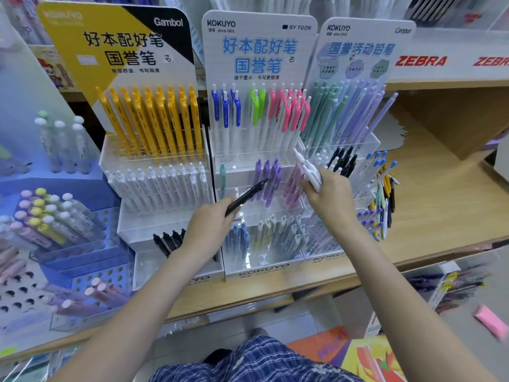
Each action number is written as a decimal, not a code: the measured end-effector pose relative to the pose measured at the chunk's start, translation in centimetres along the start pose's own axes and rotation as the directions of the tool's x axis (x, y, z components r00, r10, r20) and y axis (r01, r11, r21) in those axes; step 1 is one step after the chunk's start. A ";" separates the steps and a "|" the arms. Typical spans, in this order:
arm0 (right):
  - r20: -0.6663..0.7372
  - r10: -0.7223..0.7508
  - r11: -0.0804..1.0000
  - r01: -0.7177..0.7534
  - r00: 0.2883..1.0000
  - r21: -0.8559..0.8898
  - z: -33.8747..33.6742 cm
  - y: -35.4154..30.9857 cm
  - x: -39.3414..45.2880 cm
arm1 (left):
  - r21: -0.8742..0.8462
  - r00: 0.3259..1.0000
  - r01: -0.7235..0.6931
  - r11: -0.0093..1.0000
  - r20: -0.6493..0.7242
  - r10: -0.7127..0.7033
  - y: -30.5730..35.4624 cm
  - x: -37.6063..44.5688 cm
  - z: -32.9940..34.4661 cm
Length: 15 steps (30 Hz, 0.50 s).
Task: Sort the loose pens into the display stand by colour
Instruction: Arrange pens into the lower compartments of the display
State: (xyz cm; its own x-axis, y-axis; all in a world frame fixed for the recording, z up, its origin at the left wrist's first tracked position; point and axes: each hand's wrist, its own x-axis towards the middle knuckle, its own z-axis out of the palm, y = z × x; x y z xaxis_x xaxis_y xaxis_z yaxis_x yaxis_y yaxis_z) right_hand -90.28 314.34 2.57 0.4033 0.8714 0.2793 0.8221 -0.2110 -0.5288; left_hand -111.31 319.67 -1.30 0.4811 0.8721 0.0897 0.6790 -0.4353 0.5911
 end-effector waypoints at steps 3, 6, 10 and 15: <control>0.006 0.021 1.000 -0.021 1.000 0.006 0.1 0.3 -0.1 | -0.051 1.000 0.026 0.998 -0.004 -0.026 -0.1 0.2 -0.1; 0.017 0.052 0.999 -0.052 0.999 0.005 0.3 0.4 -0.1 | -0.058 0.999 0.038 0.998 0.012 -0.037 -0.3 0.1 -0.2; 0.034 0.062 0.998 -0.061 0.997 -0.035 0.1 0.1 -0.3 | -0.070 0.997 0.062 0.996 0.054 -0.058 -0.3 0.3 -0.4; -0.034 0.141 0.990 -0.140 0.989 0.030 -0.7 -0.2 -1.6 | -0.455 0.999 0.041 0.889 0.033 -0.029 0.4 -0.4 -2.3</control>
State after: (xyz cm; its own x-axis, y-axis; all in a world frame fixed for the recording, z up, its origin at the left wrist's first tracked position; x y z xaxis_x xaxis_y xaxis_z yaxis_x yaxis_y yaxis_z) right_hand -90.81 312.70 2.85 0.5289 0.8173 0.2288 0.7449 -0.3178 -0.5866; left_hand -112.48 319.64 0.71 0.4789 0.8767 0.0460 0.3711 -0.2497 0.8944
